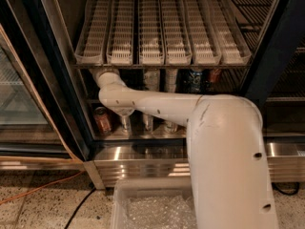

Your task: Pick orange can from middle shelf of fridge

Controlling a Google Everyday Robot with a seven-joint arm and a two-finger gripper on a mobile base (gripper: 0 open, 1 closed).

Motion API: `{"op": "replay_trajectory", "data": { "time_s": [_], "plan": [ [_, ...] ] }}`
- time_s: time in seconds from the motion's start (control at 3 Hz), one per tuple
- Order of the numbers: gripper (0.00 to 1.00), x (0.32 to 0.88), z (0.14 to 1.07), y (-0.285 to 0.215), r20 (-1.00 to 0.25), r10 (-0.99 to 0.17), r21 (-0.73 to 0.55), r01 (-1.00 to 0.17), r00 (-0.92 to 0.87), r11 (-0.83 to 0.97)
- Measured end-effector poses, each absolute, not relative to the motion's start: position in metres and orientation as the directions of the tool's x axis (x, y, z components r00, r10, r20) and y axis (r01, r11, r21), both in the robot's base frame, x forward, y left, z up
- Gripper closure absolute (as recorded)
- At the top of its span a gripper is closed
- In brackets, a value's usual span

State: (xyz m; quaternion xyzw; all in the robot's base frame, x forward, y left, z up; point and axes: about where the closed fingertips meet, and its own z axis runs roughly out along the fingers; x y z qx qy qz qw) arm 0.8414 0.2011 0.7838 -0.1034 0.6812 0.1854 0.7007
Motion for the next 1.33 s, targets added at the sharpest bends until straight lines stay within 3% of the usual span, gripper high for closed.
{"op": "replay_trajectory", "data": {
  "time_s": [1.33],
  "plan": [
    [1.00, 0.774, 0.786, 0.172, -0.990, 0.143, 0.127, -0.407, 0.010, 0.905]
  ]
}}
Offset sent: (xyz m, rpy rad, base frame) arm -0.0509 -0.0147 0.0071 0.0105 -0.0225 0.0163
